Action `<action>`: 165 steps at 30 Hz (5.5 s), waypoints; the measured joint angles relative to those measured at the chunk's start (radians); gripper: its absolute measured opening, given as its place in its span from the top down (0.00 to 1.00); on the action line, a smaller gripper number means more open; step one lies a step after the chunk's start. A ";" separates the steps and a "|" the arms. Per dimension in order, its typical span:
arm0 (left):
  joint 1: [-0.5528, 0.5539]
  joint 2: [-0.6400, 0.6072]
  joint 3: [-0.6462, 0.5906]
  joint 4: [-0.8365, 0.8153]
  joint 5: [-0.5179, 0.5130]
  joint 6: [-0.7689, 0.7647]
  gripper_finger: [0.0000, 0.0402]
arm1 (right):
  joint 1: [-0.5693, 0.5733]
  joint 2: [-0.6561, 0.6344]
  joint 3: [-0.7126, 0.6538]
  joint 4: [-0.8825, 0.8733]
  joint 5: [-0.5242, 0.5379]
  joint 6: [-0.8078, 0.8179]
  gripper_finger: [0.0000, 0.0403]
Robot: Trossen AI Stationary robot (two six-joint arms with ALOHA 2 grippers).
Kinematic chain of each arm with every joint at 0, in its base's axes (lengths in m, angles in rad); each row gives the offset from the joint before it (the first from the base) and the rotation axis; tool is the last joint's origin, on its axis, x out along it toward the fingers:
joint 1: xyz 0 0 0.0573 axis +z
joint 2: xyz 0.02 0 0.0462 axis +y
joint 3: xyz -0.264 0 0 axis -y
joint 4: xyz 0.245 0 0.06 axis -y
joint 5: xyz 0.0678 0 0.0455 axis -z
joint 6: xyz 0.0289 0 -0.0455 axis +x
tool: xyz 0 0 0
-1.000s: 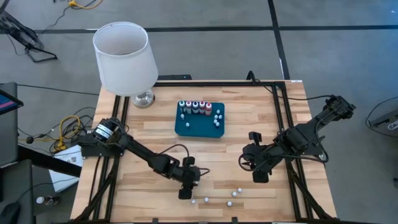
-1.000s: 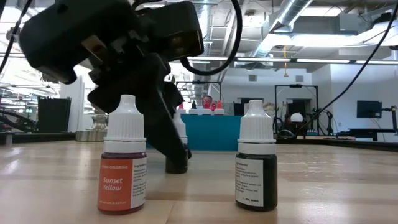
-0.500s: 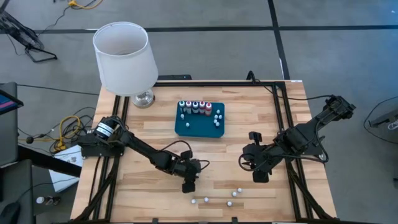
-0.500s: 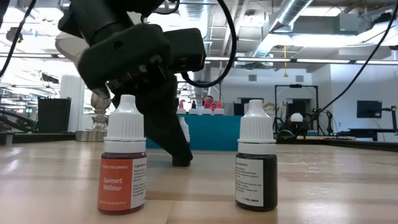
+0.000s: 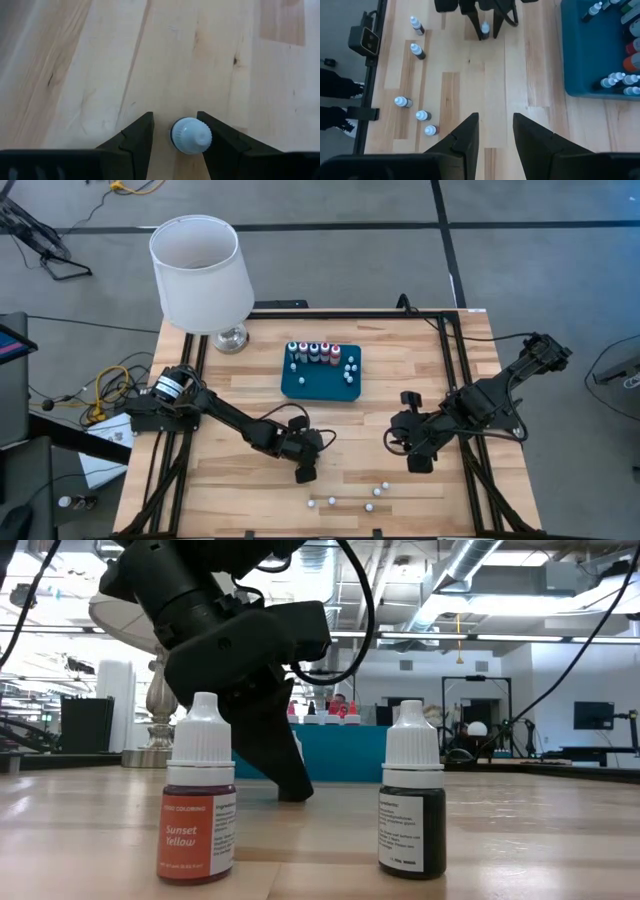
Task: Pick & Place food coloring
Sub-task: Put the small black food coloring bottle into the bin
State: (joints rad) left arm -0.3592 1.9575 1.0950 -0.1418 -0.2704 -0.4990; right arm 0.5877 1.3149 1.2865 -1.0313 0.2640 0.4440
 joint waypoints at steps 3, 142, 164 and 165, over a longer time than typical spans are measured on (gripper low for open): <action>0.000 -0.001 0.000 0.002 0.001 0.020 0.64 | 0.000 0.000 0.000 -0.015 0.000 -0.001 0.73; 0.428 -0.343 0.113 -0.243 0.101 0.300 0.86 | -0.023 0.000 0.000 -0.006 0.079 -0.007 0.73; 0.504 -0.193 0.133 -0.251 0.082 0.179 0.86 | -0.040 0.000 0.000 0.007 0.079 -0.007 0.73; 0.504 -0.188 0.133 -0.247 0.080 0.169 0.86 | -0.040 0.000 0.000 0.006 0.079 -0.007 0.73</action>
State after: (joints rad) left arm 0.1448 1.7700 1.2278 -0.3889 -0.1907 -0.3300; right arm 0.5472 1.3148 1.2865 -1.0249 0.3431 0.4366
